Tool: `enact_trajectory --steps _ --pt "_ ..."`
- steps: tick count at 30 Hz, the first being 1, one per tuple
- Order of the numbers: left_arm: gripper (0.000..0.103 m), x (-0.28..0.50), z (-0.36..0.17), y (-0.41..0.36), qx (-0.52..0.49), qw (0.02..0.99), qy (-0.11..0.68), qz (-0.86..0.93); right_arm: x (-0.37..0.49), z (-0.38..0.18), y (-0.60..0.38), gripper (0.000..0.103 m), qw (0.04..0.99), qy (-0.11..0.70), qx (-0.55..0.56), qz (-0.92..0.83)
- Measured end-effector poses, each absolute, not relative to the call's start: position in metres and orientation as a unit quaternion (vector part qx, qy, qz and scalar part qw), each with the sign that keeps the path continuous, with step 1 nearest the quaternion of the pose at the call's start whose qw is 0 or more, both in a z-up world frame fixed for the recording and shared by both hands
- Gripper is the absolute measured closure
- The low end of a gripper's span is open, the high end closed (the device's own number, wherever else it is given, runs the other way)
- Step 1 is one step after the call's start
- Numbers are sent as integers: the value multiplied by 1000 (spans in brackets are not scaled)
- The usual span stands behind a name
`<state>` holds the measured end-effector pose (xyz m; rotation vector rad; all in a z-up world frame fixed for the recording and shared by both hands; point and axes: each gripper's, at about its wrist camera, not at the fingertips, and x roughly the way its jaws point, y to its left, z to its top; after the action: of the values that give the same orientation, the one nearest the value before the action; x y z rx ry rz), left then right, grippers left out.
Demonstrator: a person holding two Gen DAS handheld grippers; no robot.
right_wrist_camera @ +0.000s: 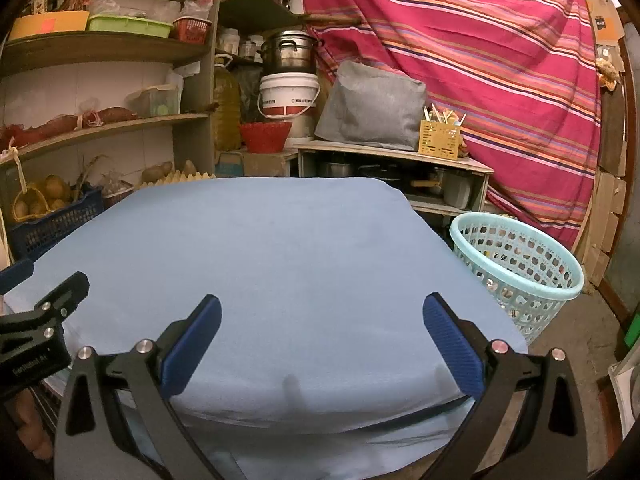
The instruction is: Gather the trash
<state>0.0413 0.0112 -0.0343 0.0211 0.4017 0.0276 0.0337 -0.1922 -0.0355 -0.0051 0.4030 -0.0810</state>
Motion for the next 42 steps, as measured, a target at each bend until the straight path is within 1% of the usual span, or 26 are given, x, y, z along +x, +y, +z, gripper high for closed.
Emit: enact_trajectory --steps 42 --pt "5 45 -38 13 9 980 201 12 34 -35 -193 5 979 200 -4 -40"
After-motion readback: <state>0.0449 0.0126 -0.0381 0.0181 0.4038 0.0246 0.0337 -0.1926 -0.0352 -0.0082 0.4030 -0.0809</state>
